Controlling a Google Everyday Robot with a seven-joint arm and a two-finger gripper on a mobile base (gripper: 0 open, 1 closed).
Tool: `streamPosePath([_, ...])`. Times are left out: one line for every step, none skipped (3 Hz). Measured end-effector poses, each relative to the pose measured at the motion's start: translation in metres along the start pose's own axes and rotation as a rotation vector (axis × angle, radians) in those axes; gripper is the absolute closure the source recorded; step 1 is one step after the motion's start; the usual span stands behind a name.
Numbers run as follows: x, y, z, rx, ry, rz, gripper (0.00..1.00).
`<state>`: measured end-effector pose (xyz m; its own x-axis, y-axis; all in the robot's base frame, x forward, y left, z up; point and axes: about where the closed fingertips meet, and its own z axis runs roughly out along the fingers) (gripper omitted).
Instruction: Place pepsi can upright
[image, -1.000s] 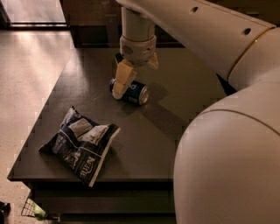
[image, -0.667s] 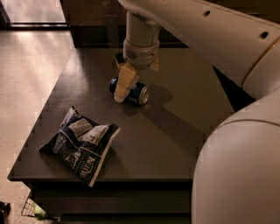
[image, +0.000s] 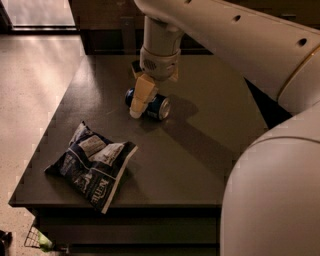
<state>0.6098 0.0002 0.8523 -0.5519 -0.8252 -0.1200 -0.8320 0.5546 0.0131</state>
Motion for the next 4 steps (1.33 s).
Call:
streamPosePath([-0.004,-0.003,0.003,-0.011,0.004,-0.014,0.00])
streamPosePath([-0.009,-0.007,0.008,-0.024,0.005,-0.025,0.00])
streamPosePath([-0.016,-0.007,0.011,-0.025,0.021,-0.044,0.03])
streamPosePath([-0.020,-0.008,0.014,-0.028,0.033,-0.058,0.25])
